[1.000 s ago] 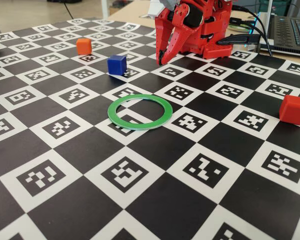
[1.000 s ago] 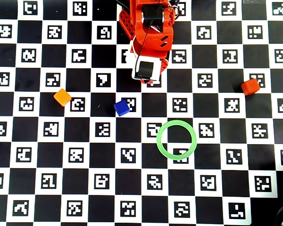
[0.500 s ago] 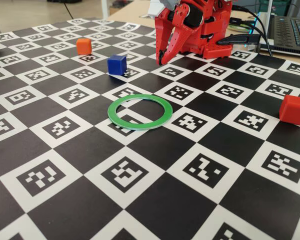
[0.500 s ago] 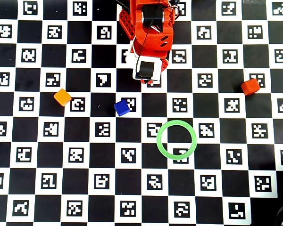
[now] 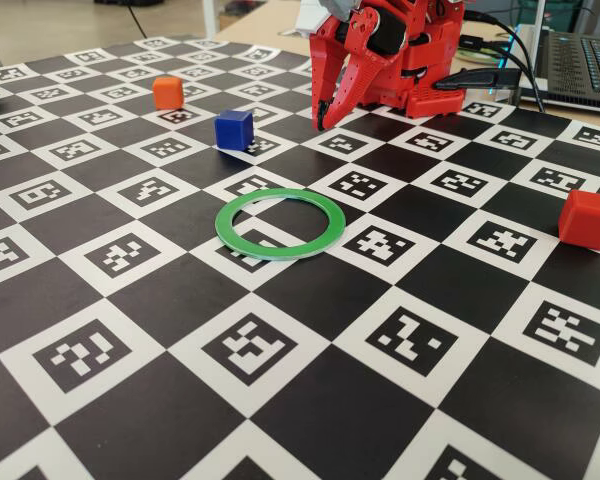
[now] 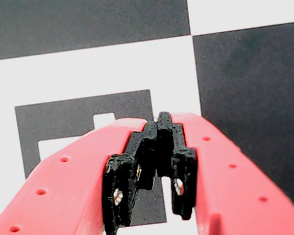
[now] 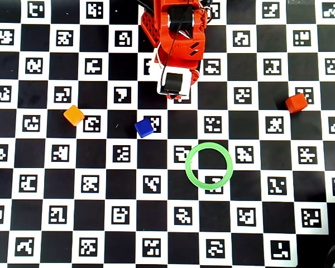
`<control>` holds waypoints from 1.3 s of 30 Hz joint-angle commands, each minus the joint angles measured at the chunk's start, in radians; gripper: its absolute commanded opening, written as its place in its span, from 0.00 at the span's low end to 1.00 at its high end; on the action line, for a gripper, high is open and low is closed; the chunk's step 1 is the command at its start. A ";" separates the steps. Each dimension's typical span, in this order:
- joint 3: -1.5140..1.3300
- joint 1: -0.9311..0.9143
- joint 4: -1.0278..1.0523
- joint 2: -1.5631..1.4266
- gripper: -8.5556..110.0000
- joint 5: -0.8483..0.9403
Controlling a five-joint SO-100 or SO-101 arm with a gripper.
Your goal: Grab the red cube then put it in the green circle then put the blue cube on top and finally the orange cube on top
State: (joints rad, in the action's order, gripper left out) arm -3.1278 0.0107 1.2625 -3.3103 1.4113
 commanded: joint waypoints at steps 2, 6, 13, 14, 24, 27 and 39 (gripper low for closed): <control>-0.041 -0.006 0.094 -0.049 0.02 0.003; -0.041 -0.006 0.094 -0.049 0.02 0.003; -0.041 0.008 0.094 -0.049 0.02 0.003; -0.041 0.008 0.094 -0.049 0.02 -0.002; 0.270 0.063 -0.002 0.100 0.02 -0.471; 0.485 0.098 0.005 0.268 0.02 -0.670; 1.233 0.256 0.295 0.879 0.02 -1.186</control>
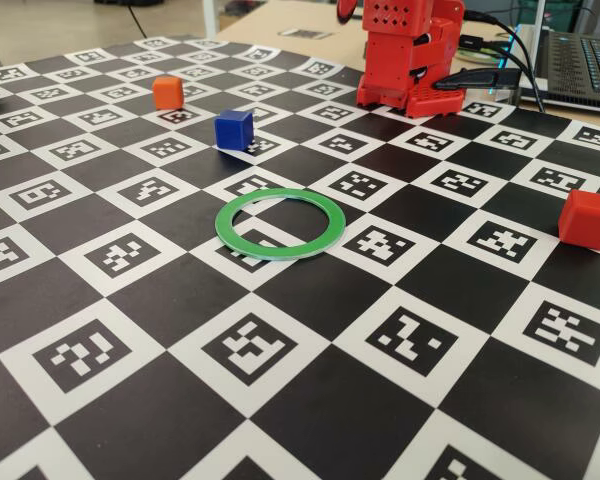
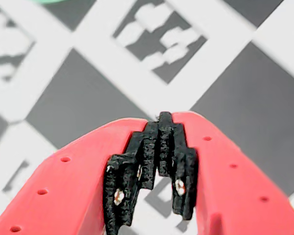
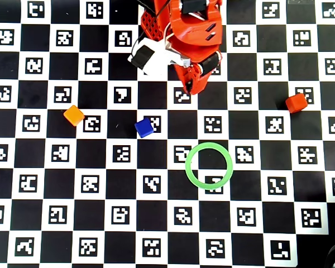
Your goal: Grab the red cube then put it in the green circle then put the blue cube on top and finally the orange cube on top
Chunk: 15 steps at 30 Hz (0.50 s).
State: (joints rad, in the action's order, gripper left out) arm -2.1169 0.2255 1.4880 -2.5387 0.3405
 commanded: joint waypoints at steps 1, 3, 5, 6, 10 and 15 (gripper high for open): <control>0.278 0.055 0.095 0.150 0.02 -0.163; 0.374 0.086 0.140 0.230 0.03 -0.279; 0.454 0.123 0.178 0.305 0.03 -0.402; 0.486 0.144 0.198 0.341 0.05 -0.460; 0.586 0.273 0.255 0.482 0.17 -0.612; 0.687 0.463 0.285 0.649 0.26 -0.721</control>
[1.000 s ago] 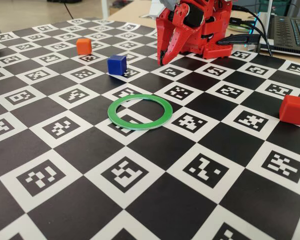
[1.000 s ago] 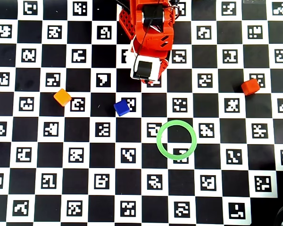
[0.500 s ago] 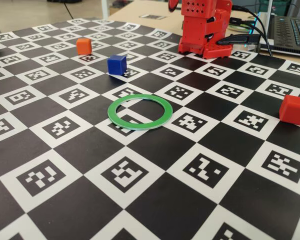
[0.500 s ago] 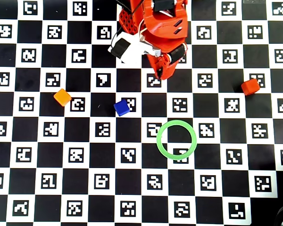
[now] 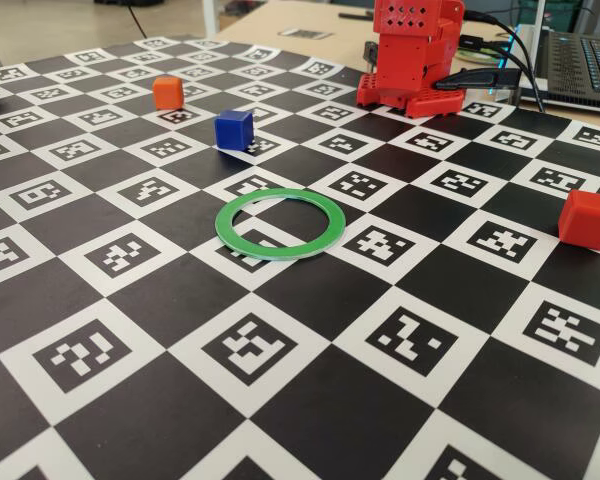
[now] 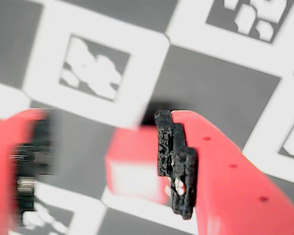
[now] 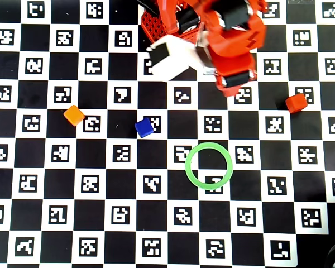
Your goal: Grab the red cube then put it in the green circle then put the blue cube on top and finally the orange cube on top
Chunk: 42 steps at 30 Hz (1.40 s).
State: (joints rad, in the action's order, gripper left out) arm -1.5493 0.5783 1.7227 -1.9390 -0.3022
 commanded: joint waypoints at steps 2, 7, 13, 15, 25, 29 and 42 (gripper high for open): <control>0.184 0.164 0.080 0.132 0.28 -0.164; 0.278 0.241 0.117 0.261 0.44 -0.388; 0.368 0.272 0.078 0.387 0.60 -0.545; 0.382 0.290 0.046 0.410 0.60 -0.575; 0.284 0.474 -0.049 0.420 0.56 -0.692; 0.239 0.526 -0.124 0.468 0.56 -0.709; 0.012 0.522 -0.440 0.594 0.55 -0.772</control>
State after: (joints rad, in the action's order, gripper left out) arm -1.5340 1.1014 1.3392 -1.3238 -1.0492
